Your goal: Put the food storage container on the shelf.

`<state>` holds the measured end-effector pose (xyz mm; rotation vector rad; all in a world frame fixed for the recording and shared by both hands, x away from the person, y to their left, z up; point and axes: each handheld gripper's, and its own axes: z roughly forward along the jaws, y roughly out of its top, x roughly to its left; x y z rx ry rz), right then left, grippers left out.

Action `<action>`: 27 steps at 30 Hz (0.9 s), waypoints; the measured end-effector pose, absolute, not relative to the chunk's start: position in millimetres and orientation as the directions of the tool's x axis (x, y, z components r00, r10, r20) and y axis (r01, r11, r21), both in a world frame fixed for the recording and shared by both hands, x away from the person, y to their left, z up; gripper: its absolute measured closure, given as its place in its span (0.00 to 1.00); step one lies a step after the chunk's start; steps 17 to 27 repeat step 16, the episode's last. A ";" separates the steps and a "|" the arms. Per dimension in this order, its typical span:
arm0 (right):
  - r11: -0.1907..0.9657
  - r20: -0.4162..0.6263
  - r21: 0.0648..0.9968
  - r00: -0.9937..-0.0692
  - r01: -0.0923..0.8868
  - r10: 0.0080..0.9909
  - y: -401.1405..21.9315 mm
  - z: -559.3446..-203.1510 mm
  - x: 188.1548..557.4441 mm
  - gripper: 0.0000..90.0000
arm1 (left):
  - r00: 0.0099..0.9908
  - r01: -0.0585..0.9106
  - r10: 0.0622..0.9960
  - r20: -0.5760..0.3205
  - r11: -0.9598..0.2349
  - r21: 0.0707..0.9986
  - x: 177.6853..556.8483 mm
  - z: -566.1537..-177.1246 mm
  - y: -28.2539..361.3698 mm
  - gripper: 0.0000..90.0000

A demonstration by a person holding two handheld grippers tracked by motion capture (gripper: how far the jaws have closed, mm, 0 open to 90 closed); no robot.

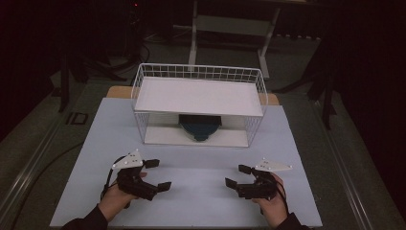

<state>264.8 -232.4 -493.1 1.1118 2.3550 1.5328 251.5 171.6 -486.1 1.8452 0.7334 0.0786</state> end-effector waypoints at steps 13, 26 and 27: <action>0.217 0.291 0.829 -0.728 0.516 0.620 -236.1 -506.0 268.2 0.19 | 0.808 0.463 0.505 -0.303 -0.226 0.857 251.1 -498.3 167.6 0.02; 0.219 0.300 0.823 -0.728 0.525 0.616 -235.8 -508.3 269.0 0.19 | 0.814 0.456 0.501 -0.293 -0.241 0.856 250.4 -499.2 164.8 0.02; 0.219 0.300 0.823 -0.728 0.525 0.616 -235.8 -508.3 269.0 0.19 | 0.814 0.456 0.501 -0.293 -0.241 0.856 250.4 -499.2 164.8 0.02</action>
